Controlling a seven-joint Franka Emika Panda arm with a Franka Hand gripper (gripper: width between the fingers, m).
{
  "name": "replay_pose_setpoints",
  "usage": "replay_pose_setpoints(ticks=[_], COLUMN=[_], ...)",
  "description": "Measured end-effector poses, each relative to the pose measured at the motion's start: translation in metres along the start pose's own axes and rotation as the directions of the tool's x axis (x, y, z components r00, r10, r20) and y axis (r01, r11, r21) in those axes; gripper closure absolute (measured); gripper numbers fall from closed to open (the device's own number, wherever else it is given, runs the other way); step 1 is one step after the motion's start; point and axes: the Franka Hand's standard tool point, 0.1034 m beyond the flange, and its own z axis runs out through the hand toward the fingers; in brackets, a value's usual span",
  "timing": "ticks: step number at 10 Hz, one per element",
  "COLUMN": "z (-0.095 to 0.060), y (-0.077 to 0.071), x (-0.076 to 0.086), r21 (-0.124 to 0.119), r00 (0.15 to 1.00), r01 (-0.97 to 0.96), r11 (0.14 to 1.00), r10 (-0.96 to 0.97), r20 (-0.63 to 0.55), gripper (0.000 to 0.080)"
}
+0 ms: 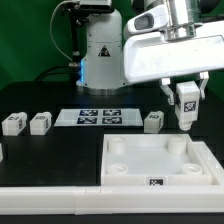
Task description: Assemble one leg
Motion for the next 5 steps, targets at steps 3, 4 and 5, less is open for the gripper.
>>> replay_pose_setpoints(ticks=[3,4,5], z=[-0.0017,-0.0017,-0.002], y=[-0.0038,-0.0038,-0.0028], x=[0.0086,0.0091,0.0116], r21=[0.005,0.005,0.003], r00=[1.0,1.0,0.999], r01=[0.003,0.003,0.003], r11=[1.0,1.0,1.0], r10=[-0.003,-0.003,-0.003], r20=[0.007,0.004,-0.034], gripper=[0.0508,0.0508,0.0508])
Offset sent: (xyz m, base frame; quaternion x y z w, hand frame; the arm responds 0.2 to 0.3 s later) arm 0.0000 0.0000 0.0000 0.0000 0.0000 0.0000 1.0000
